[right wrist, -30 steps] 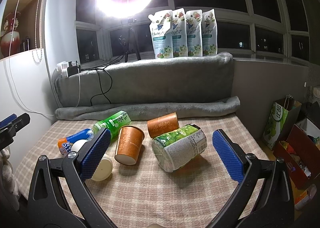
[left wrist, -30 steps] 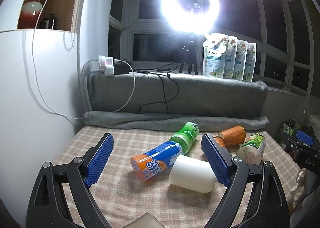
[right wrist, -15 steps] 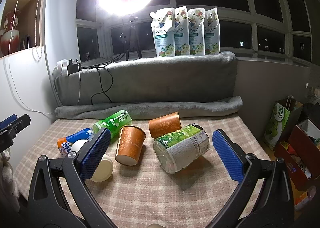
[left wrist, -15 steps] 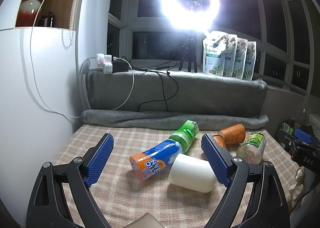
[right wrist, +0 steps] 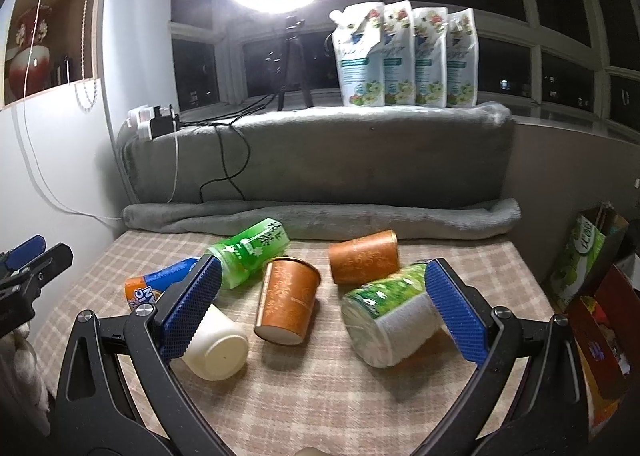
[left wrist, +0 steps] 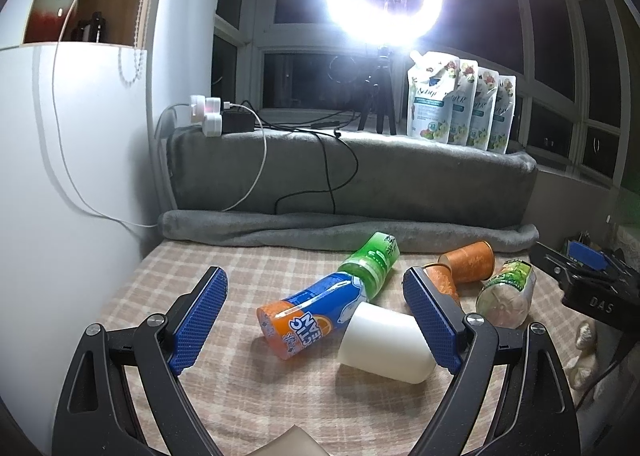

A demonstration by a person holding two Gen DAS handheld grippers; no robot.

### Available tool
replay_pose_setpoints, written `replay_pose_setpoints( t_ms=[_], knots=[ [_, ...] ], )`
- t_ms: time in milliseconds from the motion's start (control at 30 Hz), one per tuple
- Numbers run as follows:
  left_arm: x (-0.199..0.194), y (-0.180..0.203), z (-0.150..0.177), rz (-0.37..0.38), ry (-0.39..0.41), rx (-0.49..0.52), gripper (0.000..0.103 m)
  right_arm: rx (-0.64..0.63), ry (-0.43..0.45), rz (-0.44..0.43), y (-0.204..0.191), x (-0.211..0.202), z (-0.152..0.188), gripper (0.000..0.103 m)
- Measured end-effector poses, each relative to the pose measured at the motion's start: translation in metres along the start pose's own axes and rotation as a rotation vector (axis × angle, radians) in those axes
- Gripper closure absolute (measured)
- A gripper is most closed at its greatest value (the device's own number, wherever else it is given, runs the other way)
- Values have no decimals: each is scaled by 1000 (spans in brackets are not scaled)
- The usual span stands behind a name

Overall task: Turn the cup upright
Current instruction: 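Reach the right gripper to the lying green tea bottle and close on it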

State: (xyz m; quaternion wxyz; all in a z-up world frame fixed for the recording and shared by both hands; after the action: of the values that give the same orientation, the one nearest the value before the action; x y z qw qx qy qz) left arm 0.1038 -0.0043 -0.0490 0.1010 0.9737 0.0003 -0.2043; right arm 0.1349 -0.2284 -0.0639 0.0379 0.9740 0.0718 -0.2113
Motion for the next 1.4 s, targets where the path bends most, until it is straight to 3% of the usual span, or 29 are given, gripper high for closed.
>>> replay_pose_setpoints(
  t_ms=[267, 567, 700, 1100, 1400],
  knots=[
    [10, -9, 7, -4, -42, -12, 13, 25, -77, -93, -19, 39, -7, 0],
    [26, -30, 30, -31, -133, -49, 13, 98, -203, -230, -39, 91, -8, 0],
    [33, -37, 43, -7, -205, -79, 13, 148, -266, -292, -49, 110, -9, 0],
    [47, -51, 85, 60, -404, -189, 14, 227, -473, -371, -66, 174, -1, 3],
    [49, -67, 86, 60, -407, -228, 18, 226, -621, -372, -83, 222, 6, 9]
  ],
)
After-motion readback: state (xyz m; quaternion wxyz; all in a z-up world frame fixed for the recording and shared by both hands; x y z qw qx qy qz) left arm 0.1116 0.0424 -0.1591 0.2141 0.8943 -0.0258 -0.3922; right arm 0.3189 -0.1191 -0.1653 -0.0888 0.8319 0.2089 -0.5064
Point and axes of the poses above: each gripper's, at about its wrist camera, not at the fingertips, and x roughly the way its jaws point, y to its right, z to its underside, the point moved 10 cm from there along x, roughly the way its jaws point, and after that the axes turned 9 degrees about -x, right-handed, at the moved point
